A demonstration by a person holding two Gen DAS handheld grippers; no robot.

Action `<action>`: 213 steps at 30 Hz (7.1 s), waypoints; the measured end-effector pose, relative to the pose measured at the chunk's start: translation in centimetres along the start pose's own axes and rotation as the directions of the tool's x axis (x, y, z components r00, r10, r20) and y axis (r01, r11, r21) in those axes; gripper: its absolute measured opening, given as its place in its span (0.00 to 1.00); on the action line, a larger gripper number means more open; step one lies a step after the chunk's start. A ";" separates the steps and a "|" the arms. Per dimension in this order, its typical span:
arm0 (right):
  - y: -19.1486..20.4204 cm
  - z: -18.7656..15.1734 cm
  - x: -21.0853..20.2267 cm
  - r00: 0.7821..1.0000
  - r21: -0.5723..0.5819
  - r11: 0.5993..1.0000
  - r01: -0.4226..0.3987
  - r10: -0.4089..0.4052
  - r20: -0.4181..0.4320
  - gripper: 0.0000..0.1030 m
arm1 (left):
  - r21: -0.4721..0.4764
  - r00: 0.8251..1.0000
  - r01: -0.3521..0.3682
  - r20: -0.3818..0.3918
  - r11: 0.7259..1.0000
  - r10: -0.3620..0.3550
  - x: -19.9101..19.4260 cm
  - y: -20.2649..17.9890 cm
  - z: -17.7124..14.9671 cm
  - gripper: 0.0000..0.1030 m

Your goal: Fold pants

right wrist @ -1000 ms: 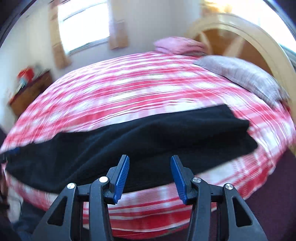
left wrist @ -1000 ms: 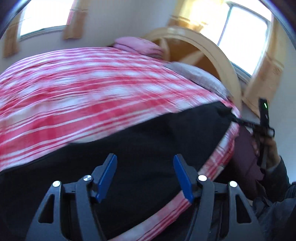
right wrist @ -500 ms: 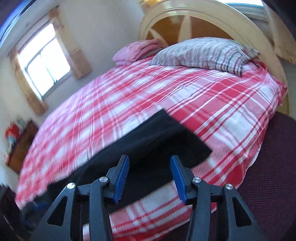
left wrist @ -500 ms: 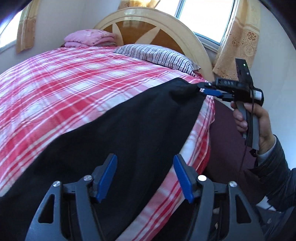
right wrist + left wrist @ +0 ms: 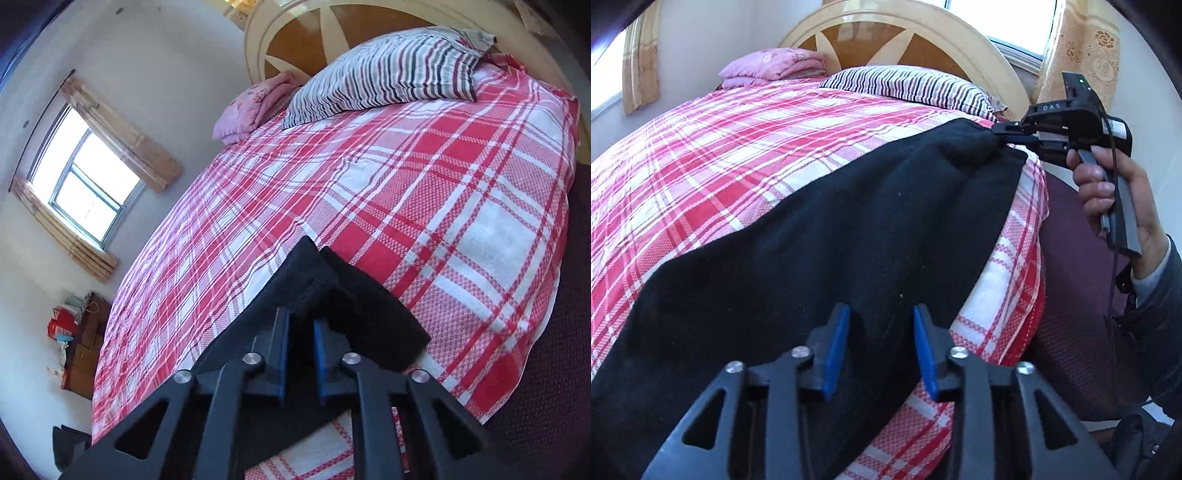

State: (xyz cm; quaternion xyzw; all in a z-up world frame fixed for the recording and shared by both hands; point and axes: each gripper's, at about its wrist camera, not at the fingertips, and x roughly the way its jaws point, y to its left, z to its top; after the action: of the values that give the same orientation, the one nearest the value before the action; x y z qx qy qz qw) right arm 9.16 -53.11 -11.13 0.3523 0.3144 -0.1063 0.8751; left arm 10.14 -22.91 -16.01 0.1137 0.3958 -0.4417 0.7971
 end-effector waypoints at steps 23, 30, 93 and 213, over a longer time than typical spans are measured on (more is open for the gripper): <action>-1.6 -1.0 -3.4 0.998 -0.051 0.998 0.025 -0.021 0.065 0.03 | -0.052 0.987 0.160 0.013 0.986 -0.159 -1.2 0.3 -0.5 0.10; -3.2 -1.4 -1.9 0.999 -0.038 0.998 0.047 -0.046 0.027 0.03 | -0.062 0.985 0.171 -0.003 0.983 -0.171 -0.7 0.1 -0.7 0.10; 26.6 -14.3 8.9 0.846 -0.446 0.764 -0.467 0.238 -0.478 0.38 | -0.426 0.938 -0.305 0.018 0.852 0.345 -10.7 16.7 -12.7 0.57; 32.5 -33.5 9.8 0.898 -0.809 0.462 -0.364 -0.055 -0.436 0.61 | -0.436 0.784 -0.597 -0.139 0.673 0.605 -15.8 21.5 -17.5 0.96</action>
State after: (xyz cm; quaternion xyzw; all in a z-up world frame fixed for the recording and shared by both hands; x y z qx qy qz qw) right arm 14.08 -6.21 -17.96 -0.1029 0.4620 0.2259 0.8514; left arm 13.28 8.67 -19.62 0.0430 0.4217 -0.0499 0.9043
